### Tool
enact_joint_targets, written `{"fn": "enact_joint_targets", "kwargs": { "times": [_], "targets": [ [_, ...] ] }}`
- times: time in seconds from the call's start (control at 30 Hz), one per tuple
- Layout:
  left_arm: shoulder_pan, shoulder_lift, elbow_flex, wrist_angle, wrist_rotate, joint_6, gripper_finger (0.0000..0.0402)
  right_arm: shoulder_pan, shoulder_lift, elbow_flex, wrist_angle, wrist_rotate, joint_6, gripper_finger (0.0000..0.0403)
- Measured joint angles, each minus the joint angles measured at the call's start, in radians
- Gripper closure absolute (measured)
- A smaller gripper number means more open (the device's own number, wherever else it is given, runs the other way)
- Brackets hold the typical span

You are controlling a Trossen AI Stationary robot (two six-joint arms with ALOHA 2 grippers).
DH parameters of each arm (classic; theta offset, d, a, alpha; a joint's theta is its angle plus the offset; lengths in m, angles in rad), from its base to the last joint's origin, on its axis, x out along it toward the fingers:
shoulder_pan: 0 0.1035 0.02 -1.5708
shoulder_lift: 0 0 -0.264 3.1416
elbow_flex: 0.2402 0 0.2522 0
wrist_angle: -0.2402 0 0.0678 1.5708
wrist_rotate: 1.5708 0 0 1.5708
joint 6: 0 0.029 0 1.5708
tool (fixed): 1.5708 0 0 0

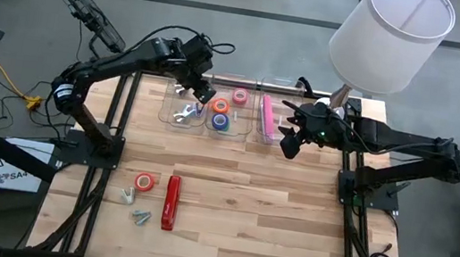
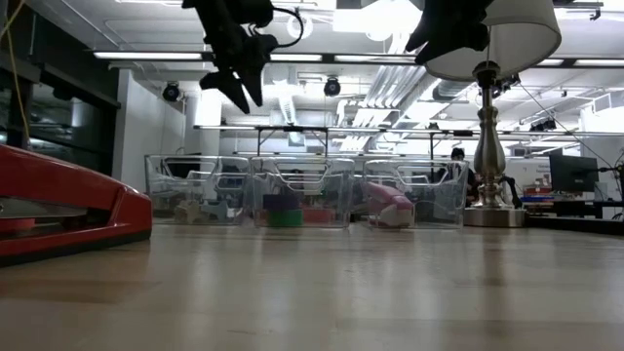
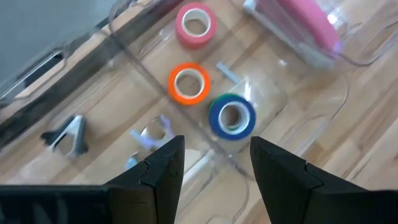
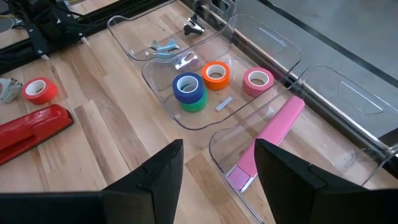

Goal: Pick and place Stapler, Stapler remover, tape
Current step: Put the red tape into the middle transparent bin

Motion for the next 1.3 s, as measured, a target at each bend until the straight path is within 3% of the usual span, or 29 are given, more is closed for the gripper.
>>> {"fn": "enact_joint_targets", "kwargs": {
  "times": [0.6, 1.3],
  "targets": [
    [-0.016, -0.046, -0.001, -0.246, -0.062, 0.054, 0.0222, 0.0, 0.0, 0.0, 0.0, 0.0, 0.0, 0.0214],
    [-0.035, -0.069, -0.001, -0.362, -0.097, 0.042, 0.0222, 0.0, 0.0, 0.0, -0.001, 0.0, 0.0, 0.0214]
  ]
}}
